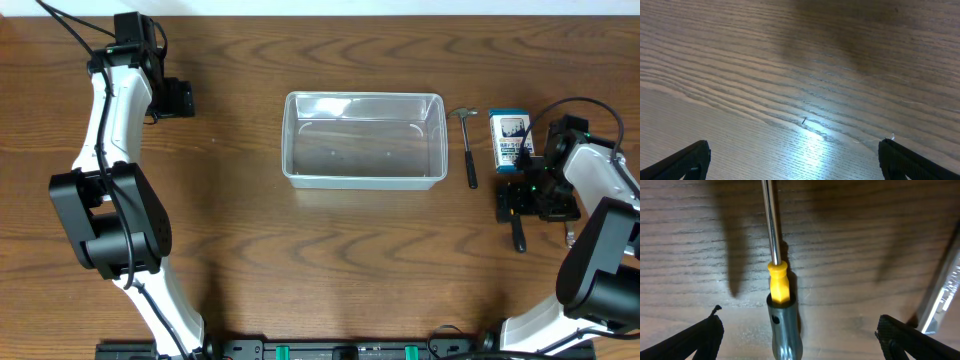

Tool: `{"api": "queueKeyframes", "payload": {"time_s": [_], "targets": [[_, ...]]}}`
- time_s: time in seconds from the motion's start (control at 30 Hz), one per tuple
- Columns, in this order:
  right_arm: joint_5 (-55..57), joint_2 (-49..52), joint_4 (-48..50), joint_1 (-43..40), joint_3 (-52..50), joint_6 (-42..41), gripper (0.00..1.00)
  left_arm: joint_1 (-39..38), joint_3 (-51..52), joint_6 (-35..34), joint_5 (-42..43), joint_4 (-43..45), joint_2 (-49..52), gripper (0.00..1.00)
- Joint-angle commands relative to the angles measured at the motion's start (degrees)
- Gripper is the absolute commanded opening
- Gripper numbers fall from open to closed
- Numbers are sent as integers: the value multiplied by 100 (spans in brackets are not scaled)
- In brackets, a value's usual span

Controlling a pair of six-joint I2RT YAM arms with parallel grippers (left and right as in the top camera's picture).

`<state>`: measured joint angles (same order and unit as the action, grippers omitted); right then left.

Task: Pack container
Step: 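Align the right gripper fingers around the screwdriver handle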

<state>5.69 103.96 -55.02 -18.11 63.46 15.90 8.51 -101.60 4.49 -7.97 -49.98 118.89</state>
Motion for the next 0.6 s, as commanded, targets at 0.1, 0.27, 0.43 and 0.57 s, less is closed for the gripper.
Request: {"api": "queueKeyframes", "payload": {"time_s": [0.1,0.27,0.43,0.57], "targets": [[-83,68,46,-68,-26,114,99,4,24,-9,-87,-9,103,98],[-164,87,72,-68,-26,225,99,4,24,-9,-87,-9,103,98],[-164,118,66,-68,-26,258,99,4,24,-9,-87,-9,103,98],[-166,118,87,-66,-26,258,99,4,24,-9,-87,-9,103,98]]}}
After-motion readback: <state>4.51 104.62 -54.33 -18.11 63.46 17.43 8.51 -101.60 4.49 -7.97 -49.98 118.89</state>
